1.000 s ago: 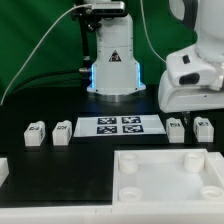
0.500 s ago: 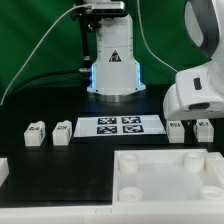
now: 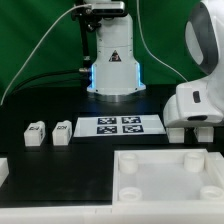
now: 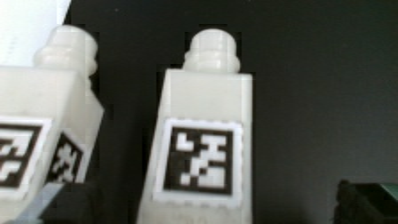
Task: Assemble one leg
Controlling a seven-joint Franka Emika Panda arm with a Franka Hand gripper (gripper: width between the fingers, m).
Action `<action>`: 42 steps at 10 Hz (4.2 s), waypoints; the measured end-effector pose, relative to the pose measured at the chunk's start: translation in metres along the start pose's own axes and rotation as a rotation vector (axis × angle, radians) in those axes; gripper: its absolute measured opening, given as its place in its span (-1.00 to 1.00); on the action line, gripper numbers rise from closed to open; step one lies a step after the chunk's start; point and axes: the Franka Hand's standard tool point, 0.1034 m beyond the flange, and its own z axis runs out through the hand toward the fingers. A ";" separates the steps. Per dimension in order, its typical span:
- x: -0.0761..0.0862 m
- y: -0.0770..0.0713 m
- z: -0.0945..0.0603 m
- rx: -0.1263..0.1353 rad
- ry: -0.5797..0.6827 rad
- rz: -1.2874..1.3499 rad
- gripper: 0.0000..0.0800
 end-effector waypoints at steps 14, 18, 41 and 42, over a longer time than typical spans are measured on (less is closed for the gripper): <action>0.001 0.012 -0.025 -0.011 0.043 -0.049 -0.27; -0.018 0.043 -0.134 -0.002 0.296 -0.163 -0.27; 0.086 0.086 -0.237 -0.014 1.448 -0.190 -0.27; 0.090 0.082 -0.236 -0.011 1.445 -0.194 -0.27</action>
Offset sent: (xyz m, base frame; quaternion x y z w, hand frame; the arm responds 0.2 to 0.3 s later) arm 0.0000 0.0000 0.0000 0.0000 0.0000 0.0000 1.0000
